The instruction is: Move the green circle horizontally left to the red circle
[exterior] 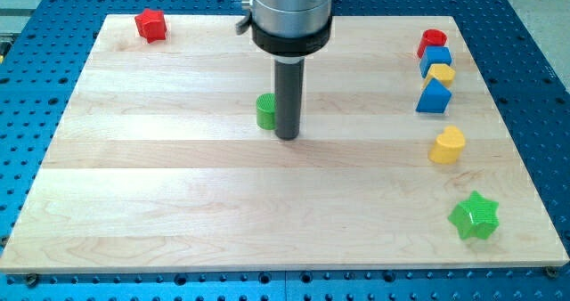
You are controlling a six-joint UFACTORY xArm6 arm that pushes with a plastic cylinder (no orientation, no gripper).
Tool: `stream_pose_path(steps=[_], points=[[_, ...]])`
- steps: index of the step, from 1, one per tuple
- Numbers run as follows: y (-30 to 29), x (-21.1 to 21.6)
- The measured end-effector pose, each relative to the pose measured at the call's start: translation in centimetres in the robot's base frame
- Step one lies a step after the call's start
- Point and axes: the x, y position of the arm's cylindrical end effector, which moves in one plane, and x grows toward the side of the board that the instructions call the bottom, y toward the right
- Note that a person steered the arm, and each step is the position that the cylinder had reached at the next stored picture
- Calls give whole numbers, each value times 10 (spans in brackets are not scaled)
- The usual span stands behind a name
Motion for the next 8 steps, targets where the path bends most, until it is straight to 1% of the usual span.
stream_pose_path(steps=[1,2,4,5,6,7,8], points=[[0,20],[-7,-13],[-7,-58],[-45,-24],[-72,25],[-68,-50],[-35,-126]])
